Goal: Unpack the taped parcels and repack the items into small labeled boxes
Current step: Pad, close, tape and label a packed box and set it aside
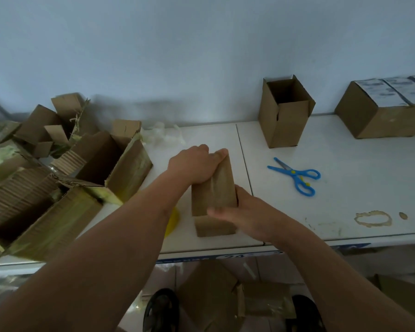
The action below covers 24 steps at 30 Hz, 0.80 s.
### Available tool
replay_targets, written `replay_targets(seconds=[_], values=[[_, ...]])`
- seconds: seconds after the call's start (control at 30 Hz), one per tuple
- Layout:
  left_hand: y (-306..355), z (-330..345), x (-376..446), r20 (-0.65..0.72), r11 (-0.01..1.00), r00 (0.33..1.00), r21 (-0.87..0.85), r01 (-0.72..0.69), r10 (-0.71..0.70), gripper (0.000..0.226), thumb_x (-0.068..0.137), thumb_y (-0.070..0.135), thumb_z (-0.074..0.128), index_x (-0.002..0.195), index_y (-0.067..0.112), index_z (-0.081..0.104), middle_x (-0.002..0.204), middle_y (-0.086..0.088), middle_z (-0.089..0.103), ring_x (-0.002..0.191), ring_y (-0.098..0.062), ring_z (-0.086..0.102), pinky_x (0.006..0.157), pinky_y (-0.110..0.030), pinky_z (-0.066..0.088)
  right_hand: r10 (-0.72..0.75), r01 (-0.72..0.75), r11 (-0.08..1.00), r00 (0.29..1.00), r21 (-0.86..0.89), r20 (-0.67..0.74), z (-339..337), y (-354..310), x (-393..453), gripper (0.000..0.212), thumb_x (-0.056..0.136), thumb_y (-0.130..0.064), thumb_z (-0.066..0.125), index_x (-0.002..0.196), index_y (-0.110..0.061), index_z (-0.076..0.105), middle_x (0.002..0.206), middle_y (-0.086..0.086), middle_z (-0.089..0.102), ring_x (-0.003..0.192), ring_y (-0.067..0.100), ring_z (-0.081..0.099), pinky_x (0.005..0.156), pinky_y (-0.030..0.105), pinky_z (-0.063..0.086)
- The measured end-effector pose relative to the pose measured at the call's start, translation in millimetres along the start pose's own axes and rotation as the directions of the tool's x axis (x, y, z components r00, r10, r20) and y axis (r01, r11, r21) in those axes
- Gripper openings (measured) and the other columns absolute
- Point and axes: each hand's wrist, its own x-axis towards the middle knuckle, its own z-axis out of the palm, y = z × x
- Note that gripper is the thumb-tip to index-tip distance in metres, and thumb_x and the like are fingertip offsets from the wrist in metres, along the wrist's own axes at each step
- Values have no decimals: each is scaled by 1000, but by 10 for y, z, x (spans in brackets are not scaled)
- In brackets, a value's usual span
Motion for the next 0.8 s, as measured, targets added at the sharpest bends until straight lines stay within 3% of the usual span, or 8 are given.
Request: replay_targets(seconds=[0.1,0.2,0.37,0.57,0.67,0.73,0.8], values=[[89,115,-32,-149,992,981,59,-113,121,46,102,49,23,109,21,58,108,-1,61,103,-26,56,83,-41,44,99,-80,982,990,171,-104,128,-64,88,62,93,-63,43,142,-27,37,126,-5,55,109,13,53,91,30,40],[32,160,-16,-120,993,992,-106,-40,28,47,102,55,23,94,24,57,104,-1,62,101,-26,55,87,-43,46,100,-82,994,954,74,-284,296,-49,179,54,101,-56,27,140,-21,39,126,3,55,101,14,50,86,30,38],[17,225,26,-139,995,988,-62,-79,70,44,103,53,21,92,23,51,95,2,54,104,-29,52,86,-45,46,68,-70,998,942,6,-329,330,7,226,49,100,-55,27,129,-20,44,103,-2,54,79,4,50,72,23,37],[16,232,30,-154,996,985,-50,-80,71,46,103,54,24,95,20,53,100,-2,58,104,-29,53,87,-46,47,70,-77,997,940,-8,-334,322,8,252,47,101,-52,30,130,-18,43,105,-1,53,90,12,52,78,25,38],[-28,171,14,-128,964,991,-256,-73,41,43,100,56,37,102,21,61,101,2,60,97,-21,57,82,-36,48,80,-76,997,941,25,-330,315,-34,235,45,102,-50,31,134,-20,40,111,-1,52,95,13,52,80,28,39],[-89,137,-45,-92,871,996,-489,-50,5,36,97,52,50,112,21,63,106,5,60,94,-13,57,74,-25,46,51,-32,998,929,58,-367,314,-62,235,41,103,-45,35,137,-22,38,118,0,52,99,14,53,82,30,42],[-140,145,-93,-41,766,998,-643,3,-39,34,94,50,56,111,22,64,106,5,62,93,-11,59,70,-24,48,40,5,994,917,111,-396,317,-84,250,39,103,-40,37,138,-24,37,121,1,54,101,16,55,84,32,46]])
